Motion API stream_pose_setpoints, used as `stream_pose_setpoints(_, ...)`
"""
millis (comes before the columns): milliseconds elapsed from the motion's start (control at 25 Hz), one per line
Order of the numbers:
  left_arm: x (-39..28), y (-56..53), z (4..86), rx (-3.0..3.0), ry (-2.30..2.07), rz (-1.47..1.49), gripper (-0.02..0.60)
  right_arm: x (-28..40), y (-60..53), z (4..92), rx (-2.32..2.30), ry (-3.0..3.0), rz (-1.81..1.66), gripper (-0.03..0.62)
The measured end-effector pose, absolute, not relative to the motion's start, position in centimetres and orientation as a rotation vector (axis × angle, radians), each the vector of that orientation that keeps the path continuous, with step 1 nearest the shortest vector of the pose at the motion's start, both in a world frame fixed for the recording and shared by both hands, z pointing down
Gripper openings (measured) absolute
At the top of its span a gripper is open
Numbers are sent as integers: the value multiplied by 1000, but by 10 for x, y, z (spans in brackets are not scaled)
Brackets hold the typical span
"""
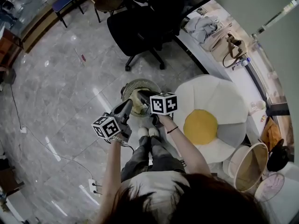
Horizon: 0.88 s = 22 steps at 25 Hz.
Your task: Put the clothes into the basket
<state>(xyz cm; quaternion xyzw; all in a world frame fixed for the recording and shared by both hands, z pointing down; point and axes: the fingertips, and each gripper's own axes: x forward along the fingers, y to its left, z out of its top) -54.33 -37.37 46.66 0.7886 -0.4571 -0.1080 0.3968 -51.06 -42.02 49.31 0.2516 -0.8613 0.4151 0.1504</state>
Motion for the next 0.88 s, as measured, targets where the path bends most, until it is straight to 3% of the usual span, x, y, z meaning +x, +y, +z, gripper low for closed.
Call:
stream_pose_setpoints(360, -538, -377, 423, 2115, -1244, -280, 11, -512, -415, 432, 674, -2685, 1021, 17)
stream_pose_setpoints(880, -541, -377, 407, 2205, -1324, -204, 11, -512, -402, 408, 681, -2765, 853, 8)
